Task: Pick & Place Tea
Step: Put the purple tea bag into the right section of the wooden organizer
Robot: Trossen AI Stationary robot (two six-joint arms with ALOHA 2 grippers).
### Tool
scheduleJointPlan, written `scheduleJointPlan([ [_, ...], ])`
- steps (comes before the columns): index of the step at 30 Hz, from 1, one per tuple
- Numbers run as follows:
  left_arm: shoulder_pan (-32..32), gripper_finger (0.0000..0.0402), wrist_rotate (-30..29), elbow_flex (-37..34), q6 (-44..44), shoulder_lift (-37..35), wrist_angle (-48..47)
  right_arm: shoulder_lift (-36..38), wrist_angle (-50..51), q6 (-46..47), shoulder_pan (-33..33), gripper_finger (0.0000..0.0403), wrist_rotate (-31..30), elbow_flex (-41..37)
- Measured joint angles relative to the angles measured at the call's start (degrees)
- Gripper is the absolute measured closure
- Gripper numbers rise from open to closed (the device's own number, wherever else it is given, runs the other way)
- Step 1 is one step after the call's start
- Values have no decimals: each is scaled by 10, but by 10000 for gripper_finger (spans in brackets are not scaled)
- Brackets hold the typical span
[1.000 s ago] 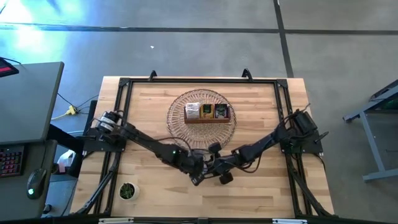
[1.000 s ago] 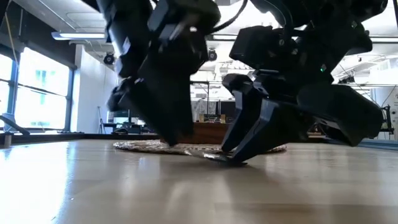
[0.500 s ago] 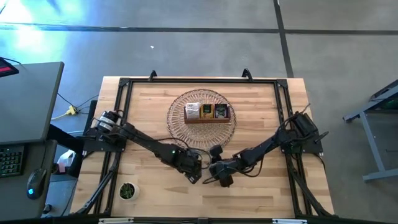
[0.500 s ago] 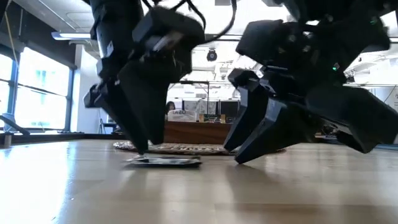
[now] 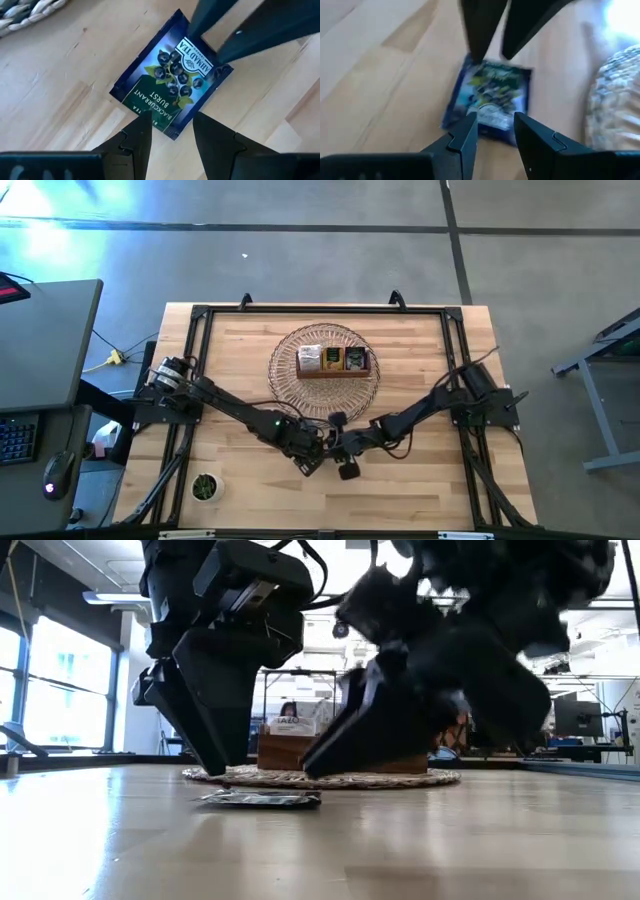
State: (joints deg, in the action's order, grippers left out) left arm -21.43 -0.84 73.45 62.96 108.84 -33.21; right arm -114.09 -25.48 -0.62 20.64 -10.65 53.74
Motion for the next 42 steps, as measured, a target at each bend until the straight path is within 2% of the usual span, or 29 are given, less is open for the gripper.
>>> scheduleJointPlan([
  [4, 0, 260, 0, 0, -1, 0, -6, -32, -35, 5, 0, 277, 20, 0],
  [11, -17, 260, 0, 0, 18, 0, -39, -39, -1, 9, 0, 277, -18, 3],
  [17, -14, 260, -31, 0, 18, 1, -39, -39, 13, 31, 3, 277, -10, 3],
  [24, -15, 260, -34, 0, 4, 1, -34, -39, 18, 32, 16, 280, -40, 2],
  [31, -14, 260, -60, 0, -11, 1, -20, -40, 18, 31, 18, 308, -42, 2],
  [37, -9, 260, -44, 0, -25, 18, 21, -40, 19, 18, 19, 333, -43, 1],
  [42, -6, 260, -26, 0, -24, 19, 12, -41, 23, 17, 19, 368, -45, 1],
])
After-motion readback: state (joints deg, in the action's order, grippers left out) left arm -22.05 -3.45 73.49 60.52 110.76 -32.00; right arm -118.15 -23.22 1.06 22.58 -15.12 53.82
